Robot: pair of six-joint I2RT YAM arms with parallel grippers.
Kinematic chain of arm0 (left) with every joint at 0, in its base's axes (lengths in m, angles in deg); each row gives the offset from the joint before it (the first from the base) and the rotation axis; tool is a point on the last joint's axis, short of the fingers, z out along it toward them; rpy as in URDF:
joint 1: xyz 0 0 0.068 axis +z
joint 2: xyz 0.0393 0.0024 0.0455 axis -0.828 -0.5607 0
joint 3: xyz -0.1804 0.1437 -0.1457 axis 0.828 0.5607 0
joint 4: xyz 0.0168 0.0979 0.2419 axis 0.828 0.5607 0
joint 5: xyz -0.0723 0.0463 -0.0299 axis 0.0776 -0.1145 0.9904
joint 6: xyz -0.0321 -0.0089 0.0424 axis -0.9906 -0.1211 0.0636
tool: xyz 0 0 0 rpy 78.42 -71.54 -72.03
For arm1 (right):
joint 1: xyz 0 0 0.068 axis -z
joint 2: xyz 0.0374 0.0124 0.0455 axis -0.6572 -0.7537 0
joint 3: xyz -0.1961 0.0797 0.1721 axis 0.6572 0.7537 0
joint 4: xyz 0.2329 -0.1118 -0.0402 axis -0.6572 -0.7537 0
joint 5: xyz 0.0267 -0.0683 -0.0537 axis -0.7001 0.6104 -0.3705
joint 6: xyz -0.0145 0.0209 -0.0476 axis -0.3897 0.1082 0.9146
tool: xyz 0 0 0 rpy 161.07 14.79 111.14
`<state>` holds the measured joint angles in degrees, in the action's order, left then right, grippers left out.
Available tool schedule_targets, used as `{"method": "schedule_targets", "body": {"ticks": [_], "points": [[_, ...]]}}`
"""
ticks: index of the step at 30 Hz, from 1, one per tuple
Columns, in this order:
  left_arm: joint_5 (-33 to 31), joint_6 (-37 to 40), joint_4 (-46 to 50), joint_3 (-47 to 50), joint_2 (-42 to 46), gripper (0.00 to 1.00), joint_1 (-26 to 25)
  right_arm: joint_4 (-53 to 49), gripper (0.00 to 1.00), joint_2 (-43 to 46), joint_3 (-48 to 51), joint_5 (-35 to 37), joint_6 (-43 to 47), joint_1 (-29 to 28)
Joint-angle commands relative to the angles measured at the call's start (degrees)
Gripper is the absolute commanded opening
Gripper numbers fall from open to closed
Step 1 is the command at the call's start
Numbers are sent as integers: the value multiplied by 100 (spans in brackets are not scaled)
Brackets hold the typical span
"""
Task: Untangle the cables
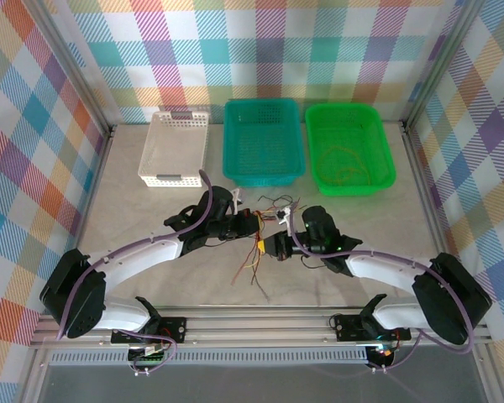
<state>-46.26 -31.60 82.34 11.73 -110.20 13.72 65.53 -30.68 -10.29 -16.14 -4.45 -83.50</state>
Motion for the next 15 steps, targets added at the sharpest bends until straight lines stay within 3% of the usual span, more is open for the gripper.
{"method": "schedule_targets", "body": {"ticks": [1, 4, 11, 15], "points": [[-92, 164, 206, -154, 198, 0, 50, -476, 0, 480, -107, 375, 338, -21], [-117, 260, 369, -156, 219, 9, 50, -890, 0, 866, -95, 596, 487, -14], [-199, 466, 641, -111, 374, 43, 65, -1643, 0, 1634, -178, 717, 701, 148], [-187, 536, 734, -34, 459, 56, 71, -1848, 0, 1984, -201, 666, 707, 305]]}}
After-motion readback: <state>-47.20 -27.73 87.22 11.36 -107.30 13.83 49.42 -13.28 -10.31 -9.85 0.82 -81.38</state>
